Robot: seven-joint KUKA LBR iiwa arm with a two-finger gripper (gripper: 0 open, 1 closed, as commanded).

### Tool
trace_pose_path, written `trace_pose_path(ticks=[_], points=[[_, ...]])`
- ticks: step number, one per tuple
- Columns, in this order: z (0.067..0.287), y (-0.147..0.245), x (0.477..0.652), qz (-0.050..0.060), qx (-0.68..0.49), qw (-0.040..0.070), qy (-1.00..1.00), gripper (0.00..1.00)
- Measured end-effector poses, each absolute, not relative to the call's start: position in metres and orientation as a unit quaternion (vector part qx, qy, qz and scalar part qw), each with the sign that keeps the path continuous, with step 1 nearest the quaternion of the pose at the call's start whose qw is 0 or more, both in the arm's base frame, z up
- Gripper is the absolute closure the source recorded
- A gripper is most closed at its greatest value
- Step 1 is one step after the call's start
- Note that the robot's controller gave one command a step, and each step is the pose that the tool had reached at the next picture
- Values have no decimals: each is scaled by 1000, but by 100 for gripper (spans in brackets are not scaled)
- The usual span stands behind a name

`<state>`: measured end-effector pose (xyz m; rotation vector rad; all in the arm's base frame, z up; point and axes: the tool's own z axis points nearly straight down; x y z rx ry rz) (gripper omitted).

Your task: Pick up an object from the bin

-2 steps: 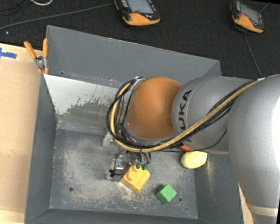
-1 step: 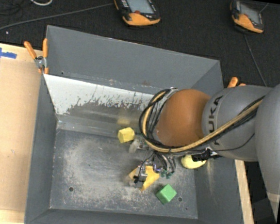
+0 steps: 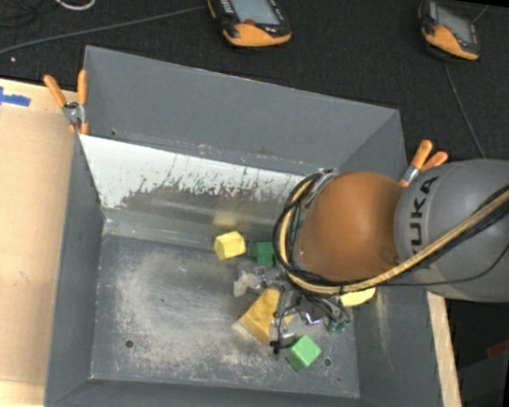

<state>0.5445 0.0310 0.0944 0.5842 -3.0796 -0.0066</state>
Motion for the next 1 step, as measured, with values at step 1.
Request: trace_pose_path(ticks=[1], points=[[75, -11, 542, -1, 24, 2, -1000, 0]])
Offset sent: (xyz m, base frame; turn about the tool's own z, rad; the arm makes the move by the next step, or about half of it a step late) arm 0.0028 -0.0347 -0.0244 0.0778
